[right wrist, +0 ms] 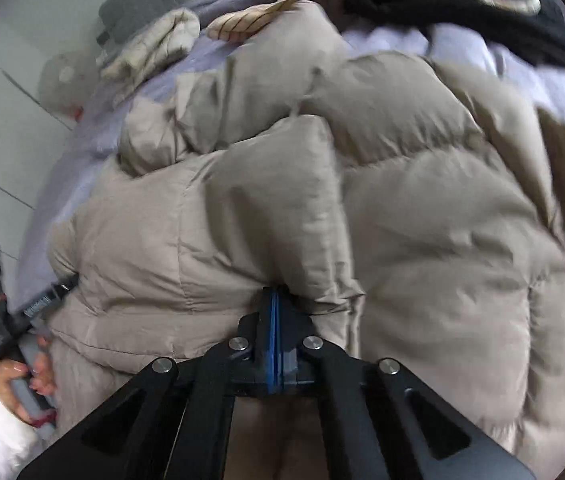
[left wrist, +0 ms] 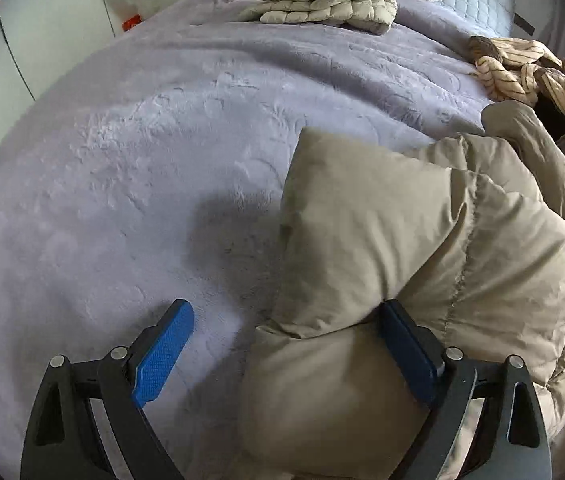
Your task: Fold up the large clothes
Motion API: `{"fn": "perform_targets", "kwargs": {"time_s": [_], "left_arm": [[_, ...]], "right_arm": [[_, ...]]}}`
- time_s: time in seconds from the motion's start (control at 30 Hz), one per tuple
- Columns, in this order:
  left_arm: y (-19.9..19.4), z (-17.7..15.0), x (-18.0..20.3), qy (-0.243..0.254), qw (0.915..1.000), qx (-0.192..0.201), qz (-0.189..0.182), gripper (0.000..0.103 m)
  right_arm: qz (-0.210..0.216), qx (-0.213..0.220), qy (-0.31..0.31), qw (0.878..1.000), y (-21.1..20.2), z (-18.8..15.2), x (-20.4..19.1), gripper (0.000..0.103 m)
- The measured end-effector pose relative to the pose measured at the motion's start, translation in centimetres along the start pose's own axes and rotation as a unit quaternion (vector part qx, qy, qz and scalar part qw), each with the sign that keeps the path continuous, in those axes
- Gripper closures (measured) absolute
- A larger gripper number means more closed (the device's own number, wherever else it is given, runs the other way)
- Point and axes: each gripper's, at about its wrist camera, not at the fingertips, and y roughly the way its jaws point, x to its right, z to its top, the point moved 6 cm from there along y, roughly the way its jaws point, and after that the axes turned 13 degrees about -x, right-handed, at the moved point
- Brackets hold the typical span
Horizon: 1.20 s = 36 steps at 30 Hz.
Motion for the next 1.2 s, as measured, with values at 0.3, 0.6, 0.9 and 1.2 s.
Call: {"fn": "perform_targets", "kwargs": {"time_s": [0.3,0.6,0.9,1.2], "left_arm": [[-2.3,0.0,0.2,0.003,0.9992,-0.001,0.04,0.005],[-8.7,-4.1,4.1,0.054,0.998,0.003,0.034,0.005],[-11.0,-11.0,13.7,0.121,0.9919,-0.035,-0.015,0.005],[-12.2,-14.2,20.6,0.153,0.9867,-0.035,-0.04,0.004]], "right_arm": [[0.002,0.013,0.074,0.997,-4.8,-0.7,4.9,0.103],[0.038,0.006,0.129,0.991,-9.4,-5.5,9.1,0.092],[0.052,-0.001,0.162,0.985,-12.8,-11.0,13.4,0.052],[0.058,0.022,0.195,0.979,-15.8,-13.7,19.5,0.019]]}}
